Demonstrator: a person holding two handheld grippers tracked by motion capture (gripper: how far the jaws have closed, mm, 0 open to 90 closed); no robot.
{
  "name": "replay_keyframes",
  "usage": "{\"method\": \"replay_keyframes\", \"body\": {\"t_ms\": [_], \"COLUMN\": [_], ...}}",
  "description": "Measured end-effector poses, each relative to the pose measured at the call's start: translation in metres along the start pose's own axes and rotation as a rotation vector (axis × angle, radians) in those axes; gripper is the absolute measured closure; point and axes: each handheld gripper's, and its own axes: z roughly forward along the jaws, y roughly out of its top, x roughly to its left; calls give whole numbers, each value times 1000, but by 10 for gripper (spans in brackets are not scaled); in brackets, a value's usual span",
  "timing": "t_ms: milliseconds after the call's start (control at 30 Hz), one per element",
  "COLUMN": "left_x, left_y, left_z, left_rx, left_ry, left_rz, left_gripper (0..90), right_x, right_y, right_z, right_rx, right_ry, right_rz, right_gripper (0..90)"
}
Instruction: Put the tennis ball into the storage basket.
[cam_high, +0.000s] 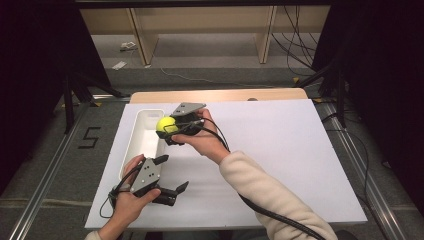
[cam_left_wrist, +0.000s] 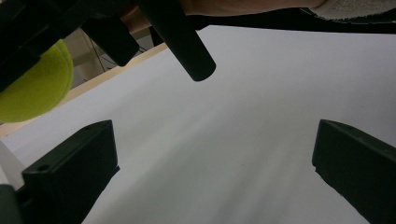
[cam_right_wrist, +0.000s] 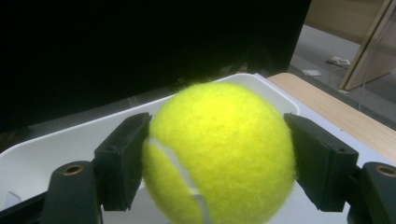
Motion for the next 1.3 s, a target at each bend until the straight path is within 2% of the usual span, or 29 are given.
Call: {"method": "replay_keyframes", "body": {"t_ms": [600,733,1300], "left_x": [-1,-1,-2], "left_y": [0,1,0], "left_z": [0,2,0], "left_rx": [2,1,0], "left_ry": [-5,-8,-11], "left_rz": [5,8,7], "left_gripper": [0,0,0], "right_x": [2,2,5], "right_y": [6,7,12], "right_z": [8,10,15], "right_rx": [4,24,17], "right_ry": [4,4,9], "right_rz": [-4,-10,-10], "right_gripper": [266,266,266]}}
